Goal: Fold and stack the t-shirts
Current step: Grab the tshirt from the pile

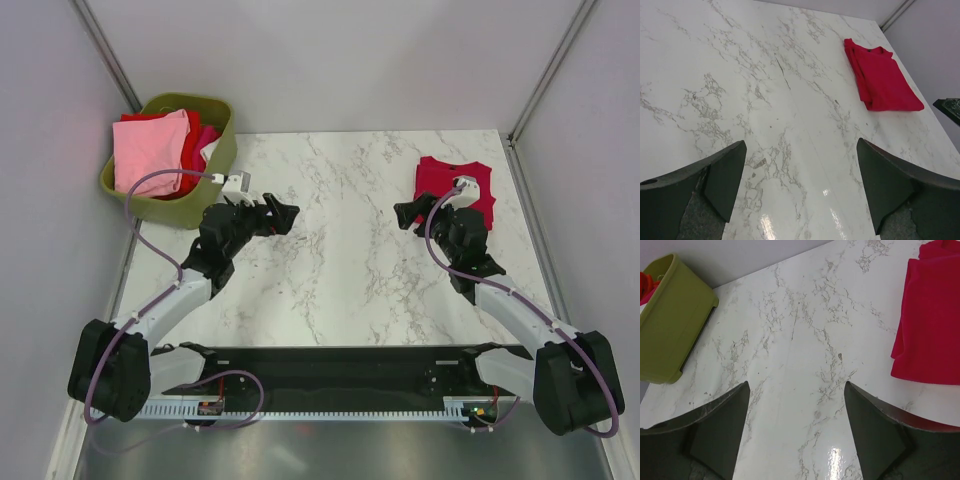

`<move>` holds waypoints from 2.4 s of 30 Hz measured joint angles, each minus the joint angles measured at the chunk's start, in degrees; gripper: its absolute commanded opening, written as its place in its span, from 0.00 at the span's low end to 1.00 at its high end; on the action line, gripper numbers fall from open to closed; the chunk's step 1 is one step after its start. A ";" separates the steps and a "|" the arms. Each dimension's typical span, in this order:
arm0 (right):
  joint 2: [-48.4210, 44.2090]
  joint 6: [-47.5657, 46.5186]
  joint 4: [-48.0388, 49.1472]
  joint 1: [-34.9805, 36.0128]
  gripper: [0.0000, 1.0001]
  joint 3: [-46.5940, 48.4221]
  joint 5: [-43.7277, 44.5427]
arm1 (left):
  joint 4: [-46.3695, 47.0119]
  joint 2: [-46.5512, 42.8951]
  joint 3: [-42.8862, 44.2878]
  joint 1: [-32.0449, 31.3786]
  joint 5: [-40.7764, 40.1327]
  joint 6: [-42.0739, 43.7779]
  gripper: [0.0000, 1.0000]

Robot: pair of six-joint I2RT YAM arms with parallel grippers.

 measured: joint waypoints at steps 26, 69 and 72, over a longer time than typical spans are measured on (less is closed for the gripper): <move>-0.87 0.02 0.39 0.00 0.80 -0.98 -0.09 | -40.85 20.41 44.54 22.38 -14.43 -16.90 0.92; 0.02 0.20 0.37 0.00 0.80 -1.03 0.22 | -48.46 11.96 49.88 28.98 -14.40 -26.38 0.02; 0.02 0.24 0.37 0.00 0.80 -1.03 0.22 | -45.18 4.68 49.62 21.77 -10.67 -29.03 0.02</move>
